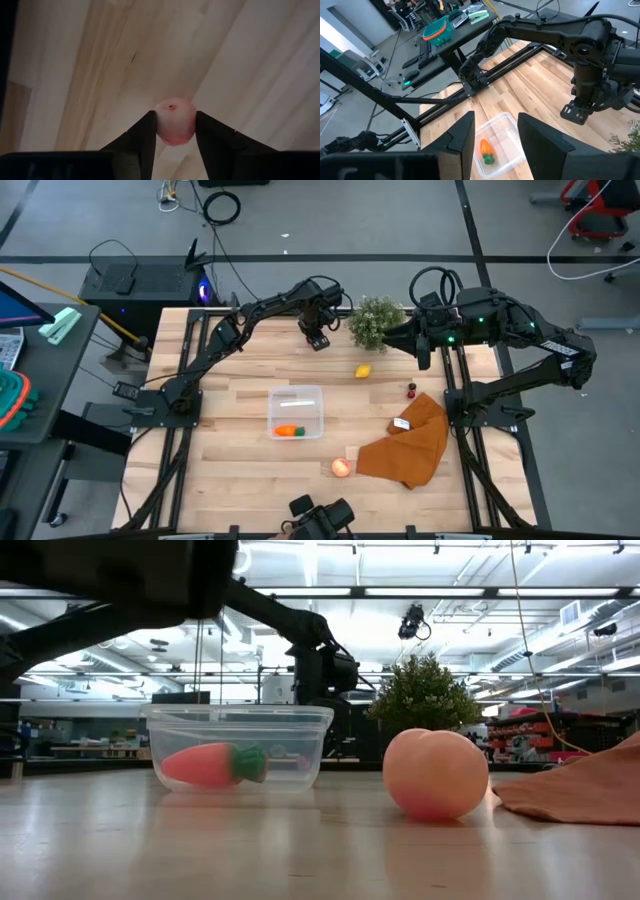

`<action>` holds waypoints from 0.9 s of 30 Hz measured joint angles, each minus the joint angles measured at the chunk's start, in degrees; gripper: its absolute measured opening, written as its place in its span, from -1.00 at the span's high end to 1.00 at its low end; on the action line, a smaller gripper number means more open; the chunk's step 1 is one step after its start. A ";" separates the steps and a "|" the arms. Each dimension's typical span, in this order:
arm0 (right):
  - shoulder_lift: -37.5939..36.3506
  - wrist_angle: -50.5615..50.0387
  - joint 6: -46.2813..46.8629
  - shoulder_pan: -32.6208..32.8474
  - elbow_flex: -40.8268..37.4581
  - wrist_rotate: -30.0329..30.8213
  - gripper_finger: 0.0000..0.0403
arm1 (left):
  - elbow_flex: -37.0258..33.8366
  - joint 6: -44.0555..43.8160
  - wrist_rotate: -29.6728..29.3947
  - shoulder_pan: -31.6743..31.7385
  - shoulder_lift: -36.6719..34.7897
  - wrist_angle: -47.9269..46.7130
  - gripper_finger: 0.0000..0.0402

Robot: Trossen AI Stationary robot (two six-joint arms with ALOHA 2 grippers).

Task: Pick and placing Produce into tupperware
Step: Put the pink peach into the transparent bin

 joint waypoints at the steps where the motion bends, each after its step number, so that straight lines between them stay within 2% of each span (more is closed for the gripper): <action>1: 0.00 0.00 0.00 0.00 0.00 0.00 0.39 | 0.24 0.02 0.08 0.16 -0.11 -0.61 0.31; 16: 0.00 0.00 -1.46 0.00 0.00 0.24 0.39 | 0.16 -1.32 0.59 2.35 -9.40 -8.73 0.31; 21: 0.00 -0.02 -2.77 0.00 0.00 0.22 0.39 | 0.20 -1.79 0.93 0.92 -13.26 -11.50 0.32; 27: 0.00 -0.05 -4.92 0.00 -0.01 0.18 0.39 | 0.18 -4.61 4.44 -2.64 -18.25 -12.44 0.34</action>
